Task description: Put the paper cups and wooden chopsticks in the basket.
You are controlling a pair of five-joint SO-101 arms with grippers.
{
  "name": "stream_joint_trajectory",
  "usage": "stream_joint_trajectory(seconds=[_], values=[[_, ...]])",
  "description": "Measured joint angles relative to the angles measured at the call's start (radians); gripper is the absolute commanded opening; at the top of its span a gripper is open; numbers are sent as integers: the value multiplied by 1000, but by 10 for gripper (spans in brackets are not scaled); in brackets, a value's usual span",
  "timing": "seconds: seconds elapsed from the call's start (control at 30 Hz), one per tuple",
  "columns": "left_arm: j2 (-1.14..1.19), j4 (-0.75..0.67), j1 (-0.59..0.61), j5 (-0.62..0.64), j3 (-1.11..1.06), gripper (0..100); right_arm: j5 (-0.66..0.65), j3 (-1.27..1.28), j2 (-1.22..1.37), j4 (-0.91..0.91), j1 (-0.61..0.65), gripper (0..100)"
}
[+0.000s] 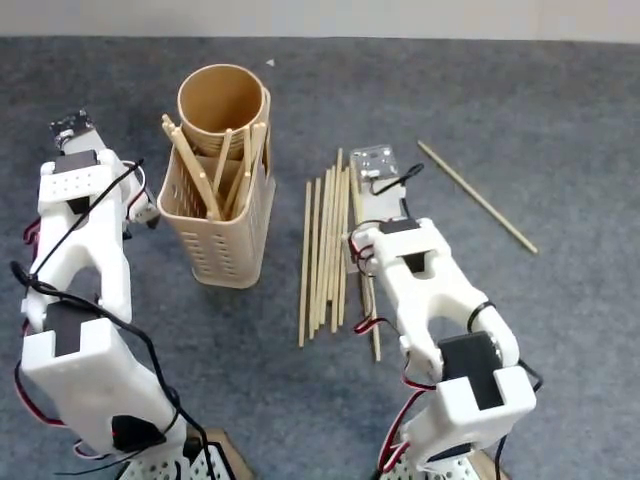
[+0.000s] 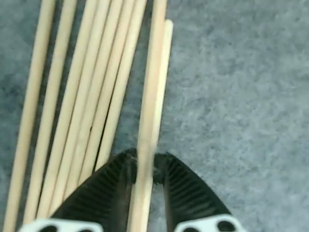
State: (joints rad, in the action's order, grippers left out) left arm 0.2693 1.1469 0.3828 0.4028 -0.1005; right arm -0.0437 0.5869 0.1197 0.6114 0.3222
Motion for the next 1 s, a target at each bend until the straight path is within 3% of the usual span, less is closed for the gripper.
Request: stream_joint_trajectory(seconds=[0.2, 0.47, 0.7, 0.9, 1.0], values=[[0, 0, 0, 0, 0, 164, -2, -6, -101, 0, 3, 5], [0, 0, 0, 0, 0, 164, -2, -110, -519, -46, 31, 5], [0, 0, 0, 0, 0, 164, -2, -330, -568, -308, 196, 5], [0, 0, 0, 0, 0, 164, -2, -385, -554, -480, 443, 5], [35, 0, 0, 0, 0, 164, -2, -385, -540, -562, 506, 5]])
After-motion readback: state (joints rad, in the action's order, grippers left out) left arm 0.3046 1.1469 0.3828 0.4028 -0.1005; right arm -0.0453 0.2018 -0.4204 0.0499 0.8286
